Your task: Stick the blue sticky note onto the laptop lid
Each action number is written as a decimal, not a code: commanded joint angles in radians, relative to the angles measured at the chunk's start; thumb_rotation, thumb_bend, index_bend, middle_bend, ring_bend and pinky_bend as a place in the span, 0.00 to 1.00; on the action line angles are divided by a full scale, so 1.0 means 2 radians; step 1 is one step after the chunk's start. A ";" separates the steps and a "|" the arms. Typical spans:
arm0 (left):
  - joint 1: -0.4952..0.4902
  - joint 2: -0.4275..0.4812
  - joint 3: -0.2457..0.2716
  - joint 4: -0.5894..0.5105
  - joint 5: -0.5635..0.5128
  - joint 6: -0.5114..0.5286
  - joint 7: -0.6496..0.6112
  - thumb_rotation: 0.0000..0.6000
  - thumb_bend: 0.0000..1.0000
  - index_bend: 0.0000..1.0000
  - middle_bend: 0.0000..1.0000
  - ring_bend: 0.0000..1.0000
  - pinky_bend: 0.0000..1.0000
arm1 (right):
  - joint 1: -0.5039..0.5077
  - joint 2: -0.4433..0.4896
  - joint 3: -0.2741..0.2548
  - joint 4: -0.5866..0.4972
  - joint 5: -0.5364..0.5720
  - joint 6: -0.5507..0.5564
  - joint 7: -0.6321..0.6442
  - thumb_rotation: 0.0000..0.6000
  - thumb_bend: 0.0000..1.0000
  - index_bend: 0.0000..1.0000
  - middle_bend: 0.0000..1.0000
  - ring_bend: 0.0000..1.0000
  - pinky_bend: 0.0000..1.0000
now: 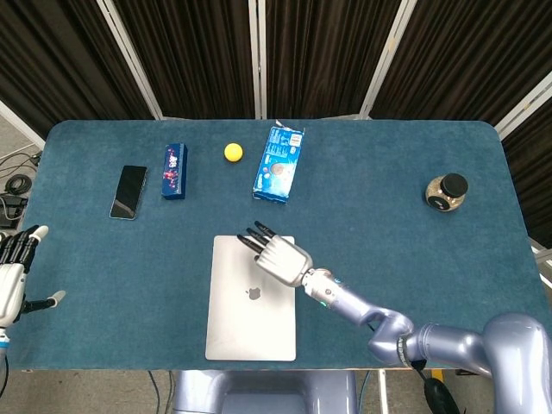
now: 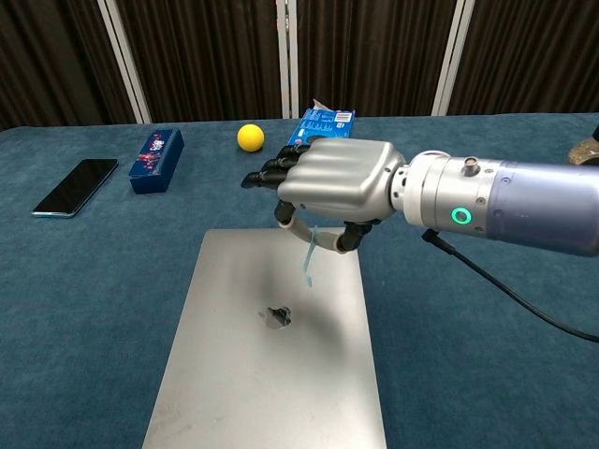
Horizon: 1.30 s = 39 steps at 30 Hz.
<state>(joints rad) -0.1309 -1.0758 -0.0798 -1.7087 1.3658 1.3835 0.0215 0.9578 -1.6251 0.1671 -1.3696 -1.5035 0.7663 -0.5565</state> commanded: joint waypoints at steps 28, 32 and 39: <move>-0.004 0.005 0.002 0.002 0.001 -0.008 -0.014 1.00 0.00 0.00 0.00 0.00 0.00 | 0.033 -0.047 0.007 -0.011 0.054 0.014 -0.168 1.00 0.06 0.04 0.00 0.00 0.00; -0.004 0.004 0.002 0.001 0.002 -0.008 -0.012 1.00 0.00 0.00 0.00 0.00 0.00 | 0.030 -0.030 0.005 -0.026 0.056 0.020 -0.169 1.00 0.06 0.04 0.00 0.00 0.00; -0.003 0.004 0.004 -0.001 0.006 -0.004 -0.008 1.00 0.00 0.00 0.00 0.00 0.00 | 0.011 0.010 -0.004 -0.057 0.058 0.043 -0.164 1.00 0.06 0.05 0.00 0.00 0.00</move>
<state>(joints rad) -0.1377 -1.0683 -0.0721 -1.7101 1.3765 1.3757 0.0048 0.9945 -1.6246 0.1648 -1.4660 -1.3900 0.8351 -0.8925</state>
